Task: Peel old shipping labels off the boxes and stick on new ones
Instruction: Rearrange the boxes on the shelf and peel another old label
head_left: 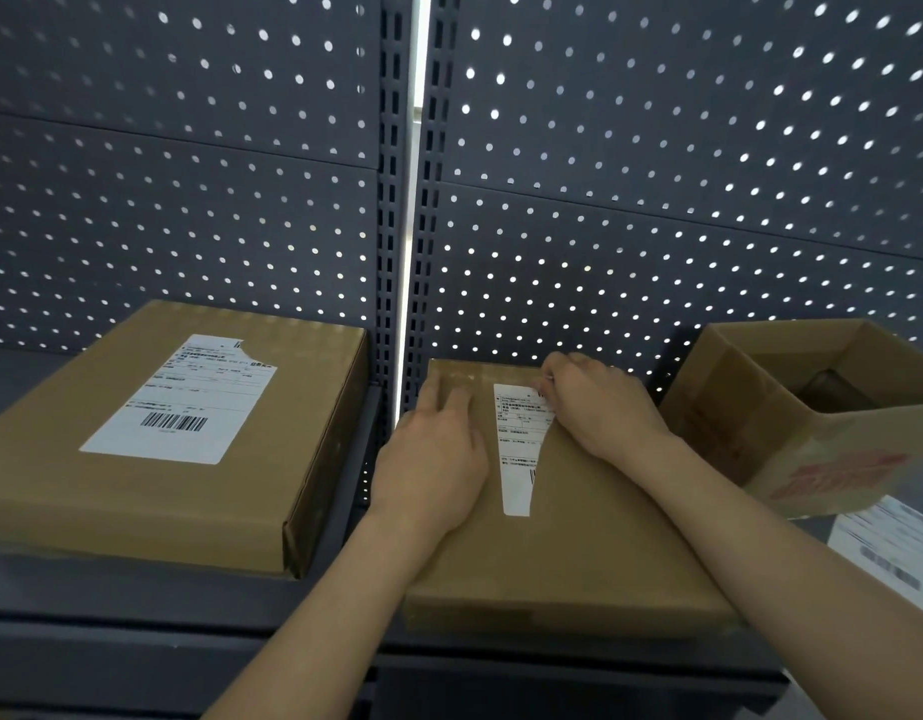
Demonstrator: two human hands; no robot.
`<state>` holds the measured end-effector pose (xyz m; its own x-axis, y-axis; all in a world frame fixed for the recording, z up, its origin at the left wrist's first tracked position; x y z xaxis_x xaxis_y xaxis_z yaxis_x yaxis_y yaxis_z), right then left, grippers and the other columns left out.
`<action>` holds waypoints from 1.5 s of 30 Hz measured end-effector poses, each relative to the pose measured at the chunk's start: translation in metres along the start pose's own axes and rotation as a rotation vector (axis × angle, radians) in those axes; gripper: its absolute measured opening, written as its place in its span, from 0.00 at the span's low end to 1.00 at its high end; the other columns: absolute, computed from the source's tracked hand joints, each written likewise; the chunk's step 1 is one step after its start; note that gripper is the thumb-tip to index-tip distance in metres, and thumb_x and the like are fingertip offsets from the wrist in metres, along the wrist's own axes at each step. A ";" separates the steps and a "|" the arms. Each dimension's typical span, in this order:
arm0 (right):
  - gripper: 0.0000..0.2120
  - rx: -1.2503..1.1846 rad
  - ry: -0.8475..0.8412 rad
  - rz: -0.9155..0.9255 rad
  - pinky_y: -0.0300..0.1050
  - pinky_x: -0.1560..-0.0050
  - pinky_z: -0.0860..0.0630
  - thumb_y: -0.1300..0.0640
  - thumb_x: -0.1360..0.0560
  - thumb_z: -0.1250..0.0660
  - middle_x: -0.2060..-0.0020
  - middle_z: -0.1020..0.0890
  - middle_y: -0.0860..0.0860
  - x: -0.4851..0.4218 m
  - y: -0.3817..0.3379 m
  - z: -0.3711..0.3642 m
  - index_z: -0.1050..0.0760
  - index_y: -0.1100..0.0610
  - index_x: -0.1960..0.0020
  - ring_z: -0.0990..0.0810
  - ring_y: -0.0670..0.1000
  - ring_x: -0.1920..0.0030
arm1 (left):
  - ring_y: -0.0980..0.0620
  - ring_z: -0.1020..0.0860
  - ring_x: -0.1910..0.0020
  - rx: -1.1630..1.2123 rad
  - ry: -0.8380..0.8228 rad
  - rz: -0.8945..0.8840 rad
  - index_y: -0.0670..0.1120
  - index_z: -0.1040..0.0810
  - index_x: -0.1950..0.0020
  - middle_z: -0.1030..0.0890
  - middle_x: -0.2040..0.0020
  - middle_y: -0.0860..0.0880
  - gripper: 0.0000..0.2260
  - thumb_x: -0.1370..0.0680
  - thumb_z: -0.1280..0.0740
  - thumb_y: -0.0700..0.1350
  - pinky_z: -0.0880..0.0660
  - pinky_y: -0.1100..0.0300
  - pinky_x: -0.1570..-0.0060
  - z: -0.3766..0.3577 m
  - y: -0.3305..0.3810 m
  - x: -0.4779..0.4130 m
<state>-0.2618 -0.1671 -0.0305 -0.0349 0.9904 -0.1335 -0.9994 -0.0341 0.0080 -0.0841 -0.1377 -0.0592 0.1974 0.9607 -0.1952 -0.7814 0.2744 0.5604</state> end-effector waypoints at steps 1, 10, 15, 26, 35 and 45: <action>0.15 0.011 0.008 0.009 0.53 0.53 0.25 0.46 0.17 0.48 0.49 0.23 0.52 0.001 -0.002 0.001 0.29 0.55 0.45 0.21 0.58 0.49 | 0.43 0.28 0.35 -0.002 -0.002 0.005 0.53 0.36 0.28 0.46 0.21 0.50 0.18 0.18 0.47 0.49 0.27 0.49 0.44 0.000 0.000 0.000; 0.13 0.110 0.083 0.023 0.47 0.62 0.33 0.50 0.16 0.47 0.49 0.24 0.53 0.005 -0.012 0.005 0.29 0.57 0.46 0.20 0.58 0.51 | 0.43 0.27 0.37 -0.032 0.015 -0.001 0.52 0.35 0.28 0.45 0.21 0.49 0.17 0.17 0.47 0.49 0.26 0.50 0.46 0.001 0.001 0.000; 0.09 0.128 0.118 0.039 0.47 0.64 0.34 0.54 0.17 0.44 0.52 0.25 0.52 0.002 -0.012 0.002 0.28 0.57 0.48 0.20 0.59 0.54 | 0.43 0.28 0.36 -0.041 -0.002 0.016 0.52 0.37 0.27 0.45 0.21 0.50 0.19 0.17 0.47 0.48 0.27 0.49 0.45 0.000 0.001 0.000; 0.14 0.037 0.126 0.026 0.48 0.60 0.30 0.51 0.16 0.47 0.53 0.25 0.53 0.002 -0.008 -0.001 0.28 0.58 0.49 0.21 0.59 0.53 | 0.43 0.27 0.38 -0.043 0.015 0.004 0.51 0.34 0.29 0.44 0.21 0.49 0.17 0.18 0.47 0.48 0.26 0.49 0.48 0.000 0.002 0.001; 0.15 0.052 0.133 0.060 0.49 0.58 0.28 0.48 0.17 0.47 0.50 0.24 0.51 0.004 -0.013 0.002 0.25 0.56 0.46 0.20 0.58 0.52 | 0.43 0.27 0.36 -0.055 0.013 0.004 0.51 0.35 0.28 0.45 0.21 0.49 0.18 0.17 0.47 0.48 0.26 0.49 0.46 0.000 0.001 0.001; 0.14 -0.251 0.209 -0.070 0.44 0.57 0.35 0.52 0.17 0.44 0.51 0.19 0.51 0.007 0.003 0.009 0.22 0.57 0.46 0.22 0.52 0.48 | 0.43 0.28 0.36 -0.025 0.019 -0.003 0.51 0.35 0.27 0.45 0.21 0.50 0.18 0.18 0.47 0.46 0.25 0.47 0.44 0.000 0.002 0.001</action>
<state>-0.2647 -0.1592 -0.0229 0.0599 0.9437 -0.3253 -0.9680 -0.0245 -0.2496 -0.0851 -0.1365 -0.0580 0.1885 0.9589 -0.2122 -0.7956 0.2757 0.5394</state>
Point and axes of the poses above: each hand's wrist, its own x-axis away from the middle knuckle, its own z-axis out of the back of the hand, y = z × x, the point moved 4 cm from there along -x, towards the middle knuckle
